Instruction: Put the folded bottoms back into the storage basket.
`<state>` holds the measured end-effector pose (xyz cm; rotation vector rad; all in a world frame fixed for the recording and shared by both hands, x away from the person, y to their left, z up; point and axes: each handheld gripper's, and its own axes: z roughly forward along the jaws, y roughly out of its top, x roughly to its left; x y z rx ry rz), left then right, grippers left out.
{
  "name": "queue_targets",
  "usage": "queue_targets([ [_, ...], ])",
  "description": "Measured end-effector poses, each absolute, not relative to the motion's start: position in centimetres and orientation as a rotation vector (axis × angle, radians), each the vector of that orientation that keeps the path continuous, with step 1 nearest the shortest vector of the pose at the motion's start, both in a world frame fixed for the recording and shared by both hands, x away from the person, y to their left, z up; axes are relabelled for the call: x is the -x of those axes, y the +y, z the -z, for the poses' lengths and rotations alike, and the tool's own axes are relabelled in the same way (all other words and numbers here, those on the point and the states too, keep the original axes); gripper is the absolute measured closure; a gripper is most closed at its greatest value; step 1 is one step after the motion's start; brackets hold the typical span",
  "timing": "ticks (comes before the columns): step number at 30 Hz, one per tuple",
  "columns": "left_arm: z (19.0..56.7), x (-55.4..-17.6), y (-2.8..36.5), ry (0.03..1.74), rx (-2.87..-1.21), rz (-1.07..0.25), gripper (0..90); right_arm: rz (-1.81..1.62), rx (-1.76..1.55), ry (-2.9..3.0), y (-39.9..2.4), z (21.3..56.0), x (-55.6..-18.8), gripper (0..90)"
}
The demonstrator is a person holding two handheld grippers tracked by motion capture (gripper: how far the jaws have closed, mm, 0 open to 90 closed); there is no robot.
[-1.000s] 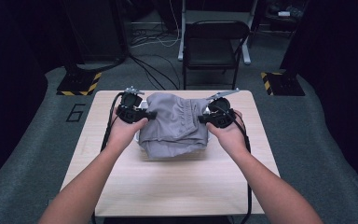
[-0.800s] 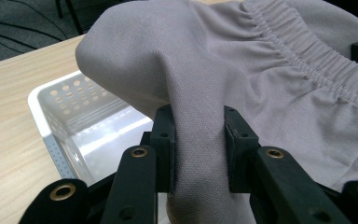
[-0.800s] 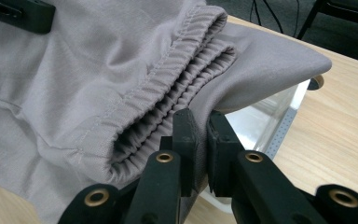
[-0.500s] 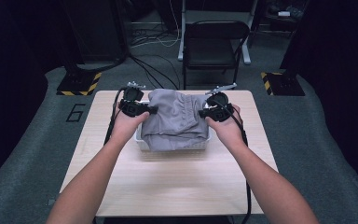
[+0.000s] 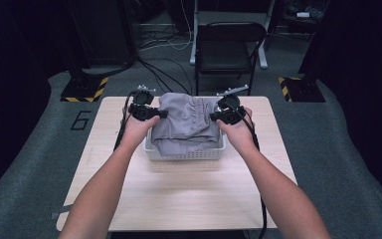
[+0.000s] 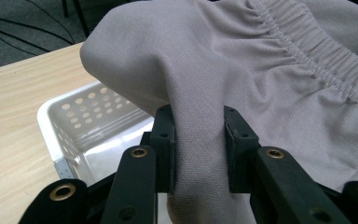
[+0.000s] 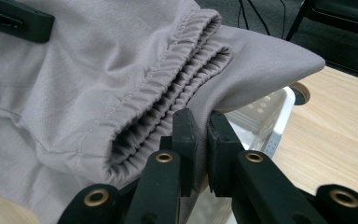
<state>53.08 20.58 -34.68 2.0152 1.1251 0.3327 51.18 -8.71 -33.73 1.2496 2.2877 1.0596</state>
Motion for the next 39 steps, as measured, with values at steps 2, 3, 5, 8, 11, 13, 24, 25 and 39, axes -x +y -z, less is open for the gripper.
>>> queue_targets([
  [2, 34.8, -53.4, 20.8, 1.128, -2.004, -0.33, 70.1, -1.05, -1.246, 2.29, -8.6, 33.9, -51.4, 83.6],
  [3, 34.9, -53.5, 20.8, 1.134, -1.996, -0.33, 70.1, -1.046, -1.236, 2.295, -8.6, 34.0, -51.5, 83.5],
  [5, 35.1, -53.8, 21.1, 1.136, -1.995, -0.335, 70.1, -1.048, -1.246, 2.29, -8.5, 34.2, -51.8, 83.5],
  [8, 35.2, -54.1, 21.2, 1.143, -1.975, -0.339, 70.1, -1.05, -1.247, 2.287, -8.5, 34.4, -52.1, 83.4],
  [11, 35.5, -54.5, 21.3, 1.156, -1.963, -0.34, 70.1, -1.03, -1.258, 2.302, -8.4, 34.6, -52.4, 83.4],
  [13, 35.7, -54.6, 21.4, 1.163, -1.969, -0.342, 70.1, -1.037, -1.268, 2.292, -8.2, 34.9, -52.7, 83.4],
  [24, 36.9, -55.2, 21.4, 1.204, -1.968, -0.37, 70.1, -0.977, -1.3, 2.28, -7.3, 35.3, -53.9, 83.4],
  [25, 37.0, -55.2, 21.4, 1.211, -1.964, -0.363, 70.1, -0.974, -1.301, 2.281, -7.3, 35.3, -54.0, 83.4],
  [39, 37.7, -55.6, 21.3, 1.219, -1.96, -0.389, 70.1, -0.933, -1.336, 2.261, -7.4, 36.5, -54.5, 83.6],
])
